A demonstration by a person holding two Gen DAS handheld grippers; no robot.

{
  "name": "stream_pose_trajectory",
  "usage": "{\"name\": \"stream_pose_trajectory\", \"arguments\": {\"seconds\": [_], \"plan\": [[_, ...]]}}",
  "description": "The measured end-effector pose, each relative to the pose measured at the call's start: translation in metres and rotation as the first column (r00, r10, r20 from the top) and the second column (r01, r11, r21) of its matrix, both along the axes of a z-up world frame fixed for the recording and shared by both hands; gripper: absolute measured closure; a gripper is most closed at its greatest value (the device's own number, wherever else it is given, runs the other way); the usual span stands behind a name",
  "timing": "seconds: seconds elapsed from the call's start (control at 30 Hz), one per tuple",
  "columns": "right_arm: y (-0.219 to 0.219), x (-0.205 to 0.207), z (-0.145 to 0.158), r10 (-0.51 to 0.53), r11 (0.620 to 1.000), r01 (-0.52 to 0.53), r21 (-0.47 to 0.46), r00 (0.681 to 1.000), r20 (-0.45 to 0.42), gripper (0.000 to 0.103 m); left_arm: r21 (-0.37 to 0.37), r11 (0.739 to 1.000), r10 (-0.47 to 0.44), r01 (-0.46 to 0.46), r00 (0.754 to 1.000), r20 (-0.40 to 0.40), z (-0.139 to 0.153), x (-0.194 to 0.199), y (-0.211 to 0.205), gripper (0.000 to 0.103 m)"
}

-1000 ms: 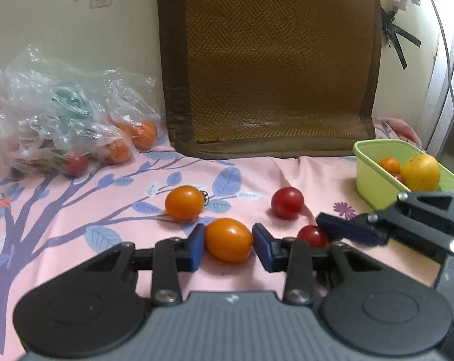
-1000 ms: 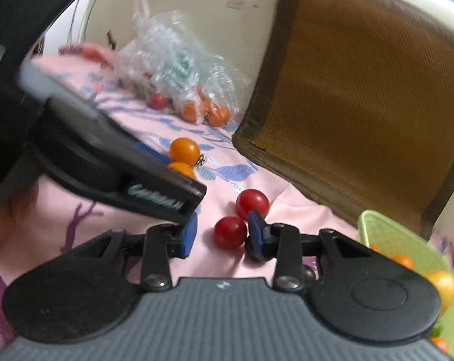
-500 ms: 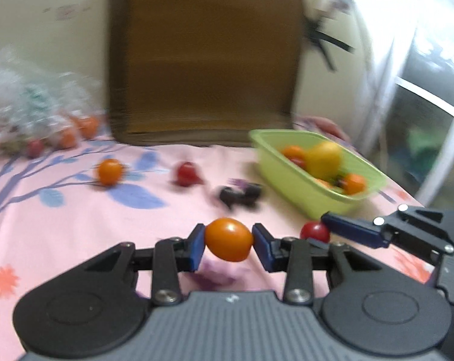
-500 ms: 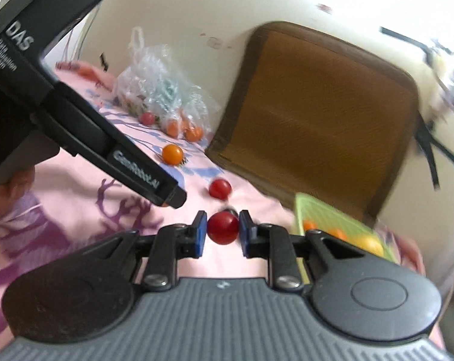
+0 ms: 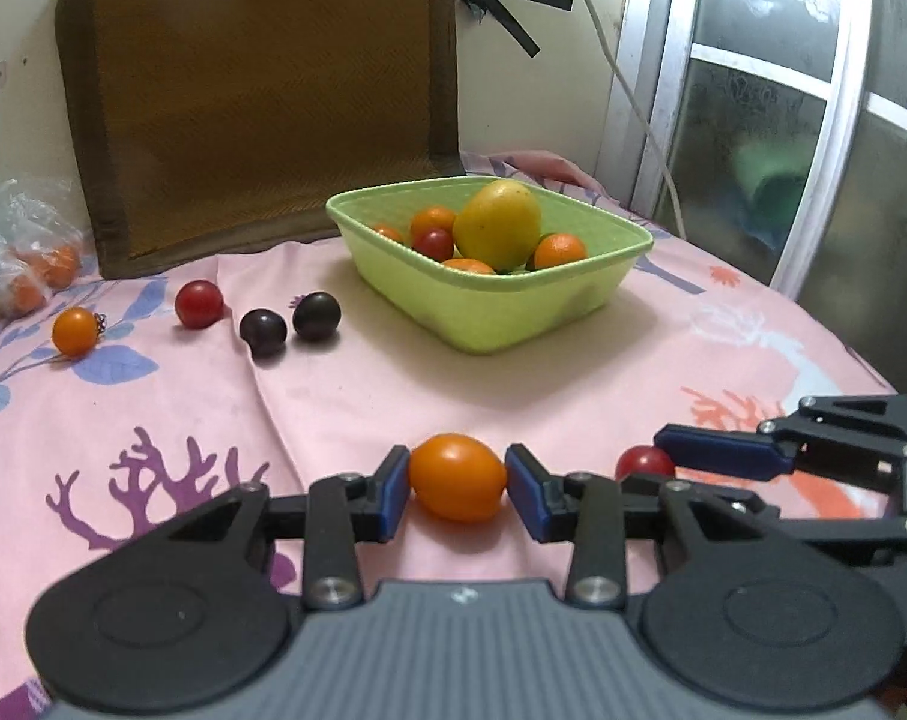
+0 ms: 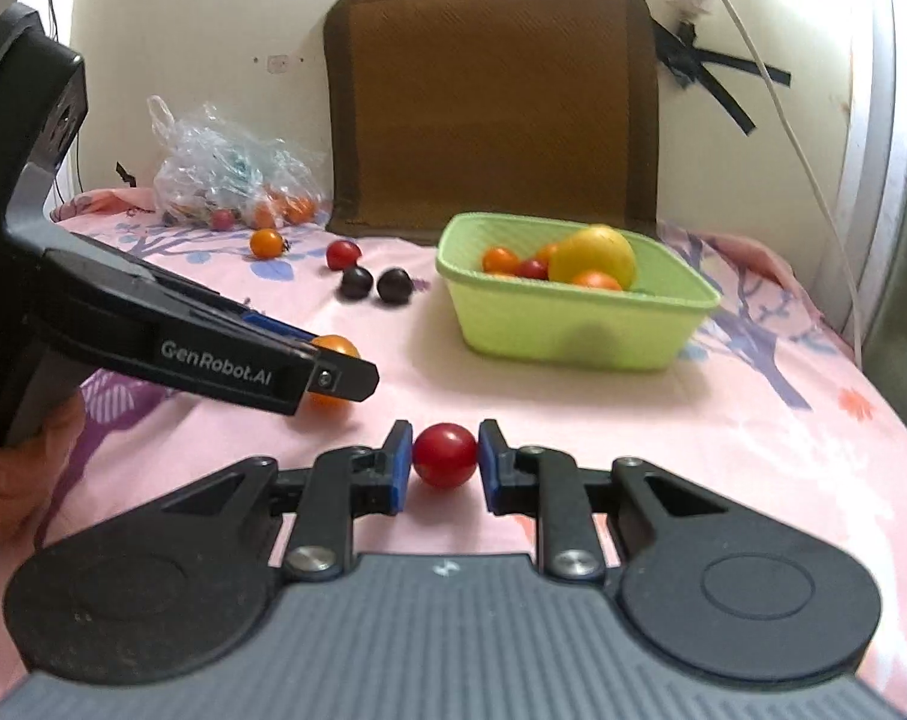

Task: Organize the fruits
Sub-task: 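Carry both cherry tomatoes over the basket while both grippers open to drop them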

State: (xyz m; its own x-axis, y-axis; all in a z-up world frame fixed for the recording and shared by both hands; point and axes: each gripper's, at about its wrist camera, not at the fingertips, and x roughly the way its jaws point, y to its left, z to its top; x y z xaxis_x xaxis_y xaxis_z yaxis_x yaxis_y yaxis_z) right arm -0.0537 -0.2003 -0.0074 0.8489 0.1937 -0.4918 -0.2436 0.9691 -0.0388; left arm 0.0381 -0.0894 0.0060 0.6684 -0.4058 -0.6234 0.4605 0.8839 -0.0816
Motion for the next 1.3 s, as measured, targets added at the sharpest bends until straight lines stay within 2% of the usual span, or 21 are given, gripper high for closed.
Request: {"name": "stream_pose_trajectory", "arguments": {"seconds": [0.27, 0.4, 0.53, 0.57, 0.6, 0.63, 0.77, 0.93, 1.1, 1.27, 1.3], "plan": [[-0.009, 0.000, -0.003, 0.012, 0.999, -0.012, 0.031, 1.000, -0.001, 0.075, 0.029, 1.000, 0.003, -0.004, 1.000, 0.022, 0.008, -0.008, -0.002, 0.064], [-0.012, 0.000, -0.004, 0.012, 0.999, -0.012, 0.034, 1.000, -0.006, 0.064, 0.042, 0.999, -0.002, 0.001, 1.000, 0.018, 0.005, -0.008, -0.003, 0.062], [-0.014, 0.002, -0.007, 0.031, 0.999, -0.030, 0.042, 0.999, -0.024, 0.065, 0.048, 0.999, -0.002, 0.001, 1.000, 0.017, 0.000, -0.007, -0.003, 0.068], [-0.014, 0.002, -0.007, 0.036, 0.998, -0.035, 0.043, 0.999, -0.025, 0.068, 0.042, 0.999, 0.000, 0.000, 1.000, 0.011, 0.001, -0.005, -0.003, 0.068], [-0.014, 0.002, -0.006, 0.043, 0.998, -0.042, 0.047, 0.999, -0.020, 0.076, 0.029, 1.000, 0.000, 0.000, 1.000, -0.001, 0.003, -0.003, -0.003, 0.068], [-0.015, 0.002, -0.005, 0.038, 0.998, -0.038, 0.049, 0.999, -0.001, 0.077, 0.011, 1.000, -0.005, 0.005, 1.000, -0.008, 0.005, 0.000, -0.003, 0.068], [-0.023, 0.009, 0.009, -0.024, 0.997, 0.017, 0.074, 0.995, 0.097, 0.077, -0.023, 1.000, -0.016, 0.017, 0.999, 0.041, 0.031, 0.017, -0.012, 0.068], [-0.043, 0.040, 0.028, -0.094, 0.990, 0.073, 0.117, 0.980, 0.177, 0.076, -0.036, 0.999, -0.009, 0.012, 0.995, 0.099, 0.054, 0.055, -0.033, 0.068], [-0.061, 0.080, 0.026, -0.156, 0.982, 0.134, 0.132, 0.972, 0.175, 0.076, -0.041, 0.999, 0.003, 0.000, 0.998, 0.064, 0.051, 0.093, -0.052, 0.068], [-0.074, 0.100, 0.016, -0.194, 0.973, 0.171, 0.155, 0.970, 0.146, 0.075, -0.031, 0.999, -0.012, 0.013, 1.000, 0.029, 0.037, 0.114, -0.069, 0.067], [-0.076, 0.102, 0.014, -0.202, 0.971, 0.179, 0.160, 0.969, 0.142, 0.075, -0.031, 0.999, -0.014, 0.015, 1.000, 0.024, 0.035, 0.116, -0.071, 0.062]]}}
